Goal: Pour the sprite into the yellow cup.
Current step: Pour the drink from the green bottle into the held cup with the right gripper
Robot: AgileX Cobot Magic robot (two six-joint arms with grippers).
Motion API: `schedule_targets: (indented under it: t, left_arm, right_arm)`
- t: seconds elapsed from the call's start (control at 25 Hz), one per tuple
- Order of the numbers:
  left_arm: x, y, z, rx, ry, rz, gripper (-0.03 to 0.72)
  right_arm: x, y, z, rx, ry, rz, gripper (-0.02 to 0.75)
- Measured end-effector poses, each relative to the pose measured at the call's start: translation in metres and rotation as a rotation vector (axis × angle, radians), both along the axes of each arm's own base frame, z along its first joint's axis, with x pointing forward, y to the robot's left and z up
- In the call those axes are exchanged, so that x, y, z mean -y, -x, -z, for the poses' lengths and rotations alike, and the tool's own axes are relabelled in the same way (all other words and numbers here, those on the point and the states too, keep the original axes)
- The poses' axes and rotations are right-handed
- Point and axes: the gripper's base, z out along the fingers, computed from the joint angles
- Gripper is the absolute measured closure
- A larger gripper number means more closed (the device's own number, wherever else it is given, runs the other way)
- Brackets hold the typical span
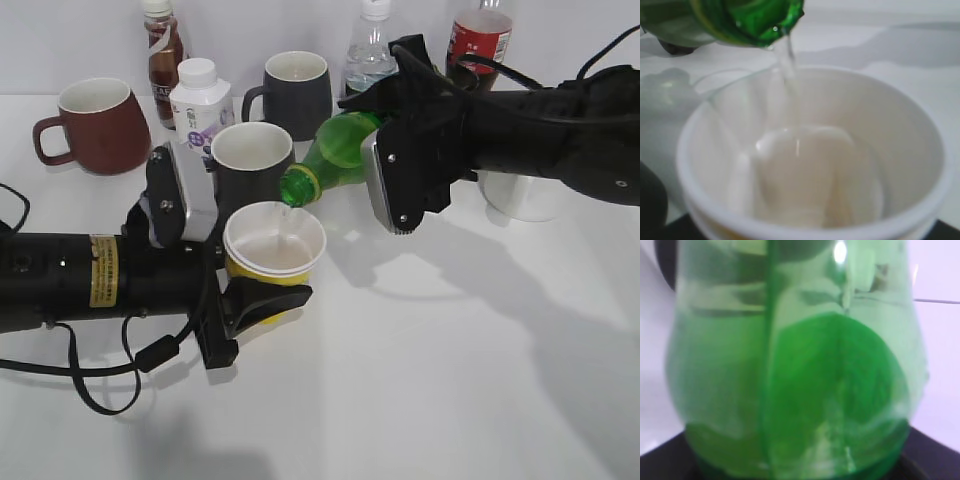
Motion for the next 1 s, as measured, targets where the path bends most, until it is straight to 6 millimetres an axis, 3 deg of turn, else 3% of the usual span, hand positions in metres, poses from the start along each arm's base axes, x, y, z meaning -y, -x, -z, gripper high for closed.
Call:
schedule_targets:
  t: [1.0]
  left_arm:
    - [0.0016, 0.0039, 0.0005, 0.002, -0.007, 0.046, 0.276]
  right_arm:
    - [0.0005, -0.0023, -0.0037, 0.078, 0.014, 0.001, 0.310]
